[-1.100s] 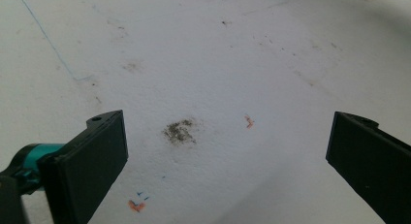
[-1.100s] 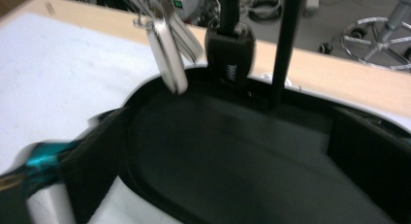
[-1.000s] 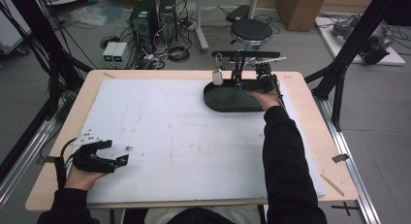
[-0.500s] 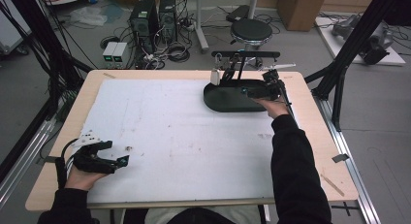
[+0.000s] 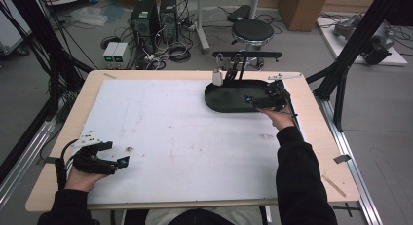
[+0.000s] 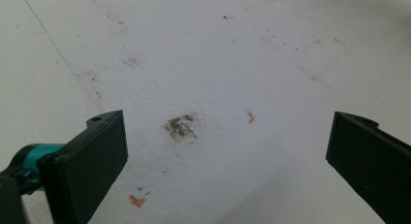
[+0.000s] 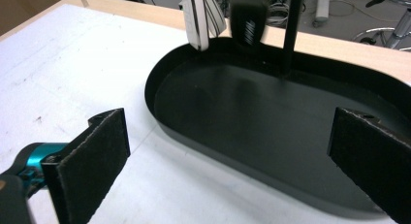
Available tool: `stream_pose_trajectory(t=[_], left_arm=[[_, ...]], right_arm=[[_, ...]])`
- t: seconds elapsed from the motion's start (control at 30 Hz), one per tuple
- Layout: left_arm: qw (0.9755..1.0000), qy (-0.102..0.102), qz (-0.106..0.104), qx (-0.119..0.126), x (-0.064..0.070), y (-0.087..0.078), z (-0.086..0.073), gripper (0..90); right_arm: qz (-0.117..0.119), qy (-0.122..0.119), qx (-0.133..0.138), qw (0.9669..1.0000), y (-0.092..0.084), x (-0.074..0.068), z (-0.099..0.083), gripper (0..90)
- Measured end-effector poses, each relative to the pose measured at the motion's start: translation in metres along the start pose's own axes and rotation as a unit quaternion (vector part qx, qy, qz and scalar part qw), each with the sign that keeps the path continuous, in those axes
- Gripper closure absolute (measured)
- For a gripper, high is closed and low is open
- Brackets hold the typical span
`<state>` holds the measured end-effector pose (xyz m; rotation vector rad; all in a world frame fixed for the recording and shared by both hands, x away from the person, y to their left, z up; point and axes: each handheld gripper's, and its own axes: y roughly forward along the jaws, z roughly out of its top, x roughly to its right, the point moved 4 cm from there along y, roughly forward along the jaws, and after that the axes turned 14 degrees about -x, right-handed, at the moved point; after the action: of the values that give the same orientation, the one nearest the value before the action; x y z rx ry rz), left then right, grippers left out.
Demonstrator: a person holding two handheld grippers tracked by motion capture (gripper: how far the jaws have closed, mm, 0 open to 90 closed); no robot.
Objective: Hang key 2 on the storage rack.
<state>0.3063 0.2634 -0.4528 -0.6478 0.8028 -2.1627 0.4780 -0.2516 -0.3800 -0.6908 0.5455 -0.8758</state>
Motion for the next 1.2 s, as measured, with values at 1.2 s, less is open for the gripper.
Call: stream_pose_trajectory(t=[1.2], left_arm=[[0.9995, 0.018, -0.014, -0.024, 0.003, 0.010, -0.001, 1.7]], right_arm=[[-0.002, -0.023, 0.005, 0.9997, -0.040, -0.010, -0.104, 0.7]])
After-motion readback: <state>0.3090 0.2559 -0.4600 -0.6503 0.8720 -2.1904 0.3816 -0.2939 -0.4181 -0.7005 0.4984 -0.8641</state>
